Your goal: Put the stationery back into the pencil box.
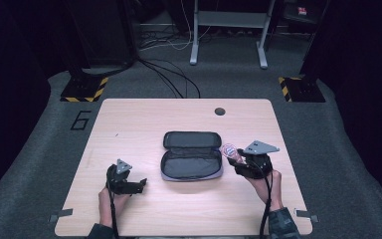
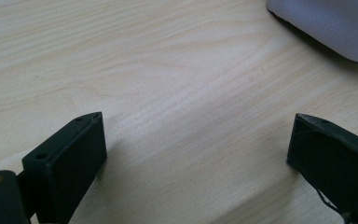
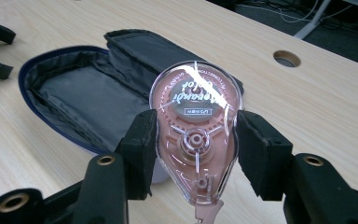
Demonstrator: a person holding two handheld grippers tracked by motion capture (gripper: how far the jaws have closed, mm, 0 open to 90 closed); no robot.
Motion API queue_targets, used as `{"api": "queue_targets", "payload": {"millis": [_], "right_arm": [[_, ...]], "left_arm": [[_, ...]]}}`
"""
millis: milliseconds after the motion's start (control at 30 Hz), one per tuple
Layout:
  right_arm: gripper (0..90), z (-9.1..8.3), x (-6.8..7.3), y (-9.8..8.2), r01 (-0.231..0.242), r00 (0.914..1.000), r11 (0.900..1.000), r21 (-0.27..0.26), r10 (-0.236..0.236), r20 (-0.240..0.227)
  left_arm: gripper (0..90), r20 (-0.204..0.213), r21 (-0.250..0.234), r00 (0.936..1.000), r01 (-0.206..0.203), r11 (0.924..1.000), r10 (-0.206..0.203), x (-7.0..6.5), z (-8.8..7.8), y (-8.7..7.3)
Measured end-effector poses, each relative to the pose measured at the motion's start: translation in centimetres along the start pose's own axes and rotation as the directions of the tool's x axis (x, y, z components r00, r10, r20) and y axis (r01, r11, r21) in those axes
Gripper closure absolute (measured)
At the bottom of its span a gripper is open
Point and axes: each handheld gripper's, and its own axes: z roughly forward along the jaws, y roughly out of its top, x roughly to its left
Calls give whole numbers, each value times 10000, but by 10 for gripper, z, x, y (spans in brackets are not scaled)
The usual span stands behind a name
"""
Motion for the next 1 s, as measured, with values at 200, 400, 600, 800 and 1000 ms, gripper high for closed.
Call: {"api": "queue_targets", "payload": {"millis": [200,400,600,800,1000], "right_arm": [[496,9,8,14,384,9989,9993,18,-383,-259],[496,21,17,26,626,9966,9980,98,-620,-539],[496,34,24,31,733,9945,9969,276,-709,-775],[496,51,31,35,818,9908,9953,517,-756,-1119],[496,65,35,36,838,9885,9947,598,-754,-1309]], "left_arm": [[44,-1,-5,10000,5,10000,-5,0,0,0],[44,1,-3,10000,6,10000,-6,0,0,0],[46,16,13,10000,-55,10000,55,0,0,0],[46,12,-7,10000,-30,10000,30,0,0,0],[47,22,-5,10000,-29,10000,29,0,0,0]]}}
